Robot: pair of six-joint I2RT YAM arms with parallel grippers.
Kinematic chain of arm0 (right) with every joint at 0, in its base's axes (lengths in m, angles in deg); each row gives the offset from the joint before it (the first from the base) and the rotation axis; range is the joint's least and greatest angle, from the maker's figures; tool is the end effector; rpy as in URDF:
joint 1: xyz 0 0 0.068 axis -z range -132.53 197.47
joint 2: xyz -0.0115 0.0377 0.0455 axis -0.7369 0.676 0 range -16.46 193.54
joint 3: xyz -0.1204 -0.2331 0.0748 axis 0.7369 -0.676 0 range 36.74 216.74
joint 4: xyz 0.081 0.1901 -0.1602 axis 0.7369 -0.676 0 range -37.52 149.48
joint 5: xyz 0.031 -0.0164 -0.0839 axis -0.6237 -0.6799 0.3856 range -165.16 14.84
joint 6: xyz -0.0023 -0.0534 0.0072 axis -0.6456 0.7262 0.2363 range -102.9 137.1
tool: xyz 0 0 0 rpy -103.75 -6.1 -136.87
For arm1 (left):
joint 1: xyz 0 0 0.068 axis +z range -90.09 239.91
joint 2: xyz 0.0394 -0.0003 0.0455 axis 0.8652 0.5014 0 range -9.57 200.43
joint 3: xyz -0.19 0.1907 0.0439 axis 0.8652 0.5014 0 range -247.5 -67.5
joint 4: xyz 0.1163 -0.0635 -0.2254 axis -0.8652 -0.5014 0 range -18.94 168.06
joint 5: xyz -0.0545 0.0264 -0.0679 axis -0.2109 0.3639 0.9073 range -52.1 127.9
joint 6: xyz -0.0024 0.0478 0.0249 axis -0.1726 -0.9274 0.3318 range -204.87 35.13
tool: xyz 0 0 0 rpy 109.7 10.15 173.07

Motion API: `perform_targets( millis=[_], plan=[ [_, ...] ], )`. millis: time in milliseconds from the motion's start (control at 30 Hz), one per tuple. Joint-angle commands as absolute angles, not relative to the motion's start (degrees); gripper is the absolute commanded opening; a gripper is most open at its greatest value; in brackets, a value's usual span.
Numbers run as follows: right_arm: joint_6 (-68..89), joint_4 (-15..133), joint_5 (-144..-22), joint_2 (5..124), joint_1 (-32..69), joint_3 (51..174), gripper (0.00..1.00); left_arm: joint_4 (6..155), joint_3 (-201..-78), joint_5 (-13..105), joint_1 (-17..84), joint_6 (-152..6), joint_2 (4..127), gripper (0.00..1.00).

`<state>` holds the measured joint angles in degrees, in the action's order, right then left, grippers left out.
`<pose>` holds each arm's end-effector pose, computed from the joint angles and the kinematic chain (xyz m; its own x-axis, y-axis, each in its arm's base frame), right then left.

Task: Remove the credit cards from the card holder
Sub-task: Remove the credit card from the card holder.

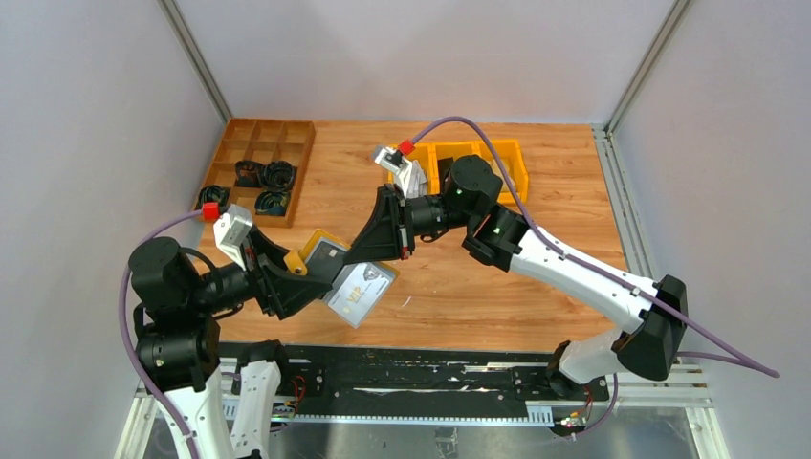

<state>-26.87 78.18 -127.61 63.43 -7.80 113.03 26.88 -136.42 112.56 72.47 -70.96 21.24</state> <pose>0.1559 0.2744 0.4429 -0.5438 -0.0415 -0.8382 -0.7774 -0.3515 0.5217 0.0372 -0.0269 0.4282 -0.4209 -0.1589 -0.8931 0.7811 0.4372 -0.4458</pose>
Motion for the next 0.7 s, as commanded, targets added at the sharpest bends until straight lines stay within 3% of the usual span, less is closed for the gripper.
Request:
perform_targets(
  millis=[0, 67, 167, 300, 433, 467, 667],
  plan=[
    [-27.4, 82.4, -130.7, 63.6, -7.4, 113.6, 0.0, 25.7, -137.3, 114.6, 72.2, -69.2, 21.8, 0.55],
    [-27.5, 83.3, -132.4, 63.5, -7.4, 113.2, 0.0, 26.0, -137.0, 114.7, 72.2, -68.3, 22.5, 0.41],
    [-28.1, 86.2, -133.6, 62.5, -7.5, 111.0, 0.0, 26.0, -138.4, 114.9, 72.2, -66.9, 23.5, 0.31],
    [-28.5, 87.4, -133.9, 63.5, -7.4, 110.6, 0.0, 26.0, -139.7, 114.9, 72.2, -66.5, 23.7, 0.32],
    [-31.2, 90.4, -136.4, 65.4, -7.4, 112.0, 0.0, 26.0, -138.3, 115.1, 72.2, -61.3, 26.2, 0.45],
    [-32.0, 92.2, -136.8, 65.4, -7.4, 111.6, 0.0, 25.9, -137.9, 115.7, 72.2, -60.7, 26.8, 0.44],
    [-33.3, 94.4, -137.9, 66.6, -7.4, 112.4, 0.0, 26.0, -137.0, 113.5, 72.2, -63.6, 26.1, 0.05]
  ],
)
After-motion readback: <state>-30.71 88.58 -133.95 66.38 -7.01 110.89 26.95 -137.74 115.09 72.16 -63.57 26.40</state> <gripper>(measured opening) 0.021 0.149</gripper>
